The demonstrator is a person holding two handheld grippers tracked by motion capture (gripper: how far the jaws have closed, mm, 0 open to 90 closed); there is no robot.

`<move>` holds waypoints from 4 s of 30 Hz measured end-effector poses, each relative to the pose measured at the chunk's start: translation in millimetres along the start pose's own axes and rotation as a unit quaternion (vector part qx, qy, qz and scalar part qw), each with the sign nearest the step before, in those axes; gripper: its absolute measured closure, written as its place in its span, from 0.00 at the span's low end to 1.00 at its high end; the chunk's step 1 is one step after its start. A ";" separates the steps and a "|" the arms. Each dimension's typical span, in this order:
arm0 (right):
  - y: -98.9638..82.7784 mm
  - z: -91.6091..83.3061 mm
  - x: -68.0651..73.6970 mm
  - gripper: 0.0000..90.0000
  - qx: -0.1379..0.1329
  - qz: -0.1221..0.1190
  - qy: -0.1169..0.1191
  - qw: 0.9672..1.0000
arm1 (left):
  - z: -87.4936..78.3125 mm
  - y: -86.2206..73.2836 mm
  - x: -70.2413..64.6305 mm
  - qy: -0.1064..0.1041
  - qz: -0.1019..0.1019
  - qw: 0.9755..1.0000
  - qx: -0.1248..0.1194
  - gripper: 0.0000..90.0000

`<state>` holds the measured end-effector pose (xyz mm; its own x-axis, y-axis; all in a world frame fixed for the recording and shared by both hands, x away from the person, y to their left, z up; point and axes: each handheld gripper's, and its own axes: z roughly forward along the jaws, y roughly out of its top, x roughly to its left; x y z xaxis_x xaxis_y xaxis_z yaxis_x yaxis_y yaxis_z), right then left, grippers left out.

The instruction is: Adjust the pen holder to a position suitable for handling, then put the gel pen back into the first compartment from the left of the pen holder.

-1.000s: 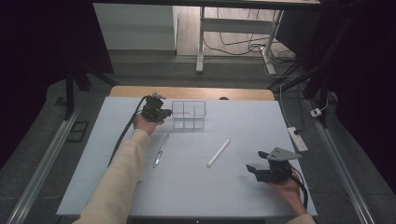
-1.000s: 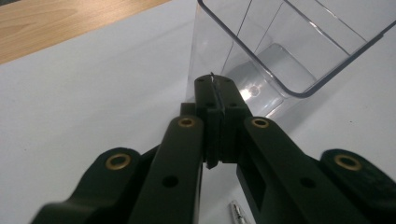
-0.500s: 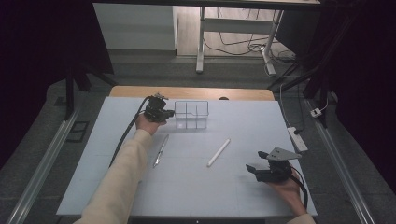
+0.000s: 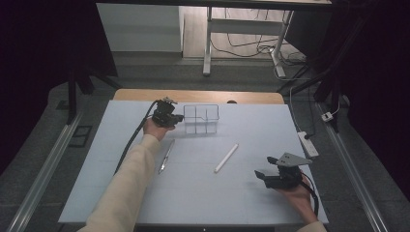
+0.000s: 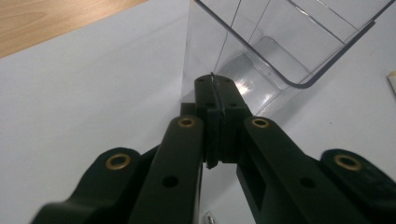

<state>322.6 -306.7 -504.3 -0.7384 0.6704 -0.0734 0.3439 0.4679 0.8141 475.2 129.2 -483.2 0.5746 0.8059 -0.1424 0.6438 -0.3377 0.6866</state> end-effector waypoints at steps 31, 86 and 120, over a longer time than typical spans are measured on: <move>-0.4 0.8 0.2 0.26 0.001 0.001 0.003 1.000 | -15.7 -11.5 -22.6 -0.026 0.052 0.998 -0.004 0.99; 1.8 -5.2 1.0 0.26 -0.009 -0.008 -0.007 1.000 | -87.4 -51.3 -34.3 -0.007 0.038 0.999 0.010 0.44; 1.9 -10.6 3.9 0.28 -0.009 -0.011 -0.002 1.000 | -62.6 -67.5 -46.5 0.012 0.029 0.997 0.074 0.41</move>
<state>314.2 -309.4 -496.9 -0.7425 0.6633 -0.0935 0.3176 0.4715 0.8227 373.4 145.0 -478.3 0.6026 0.7933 -0.0868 0.6781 -0.4517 0.5798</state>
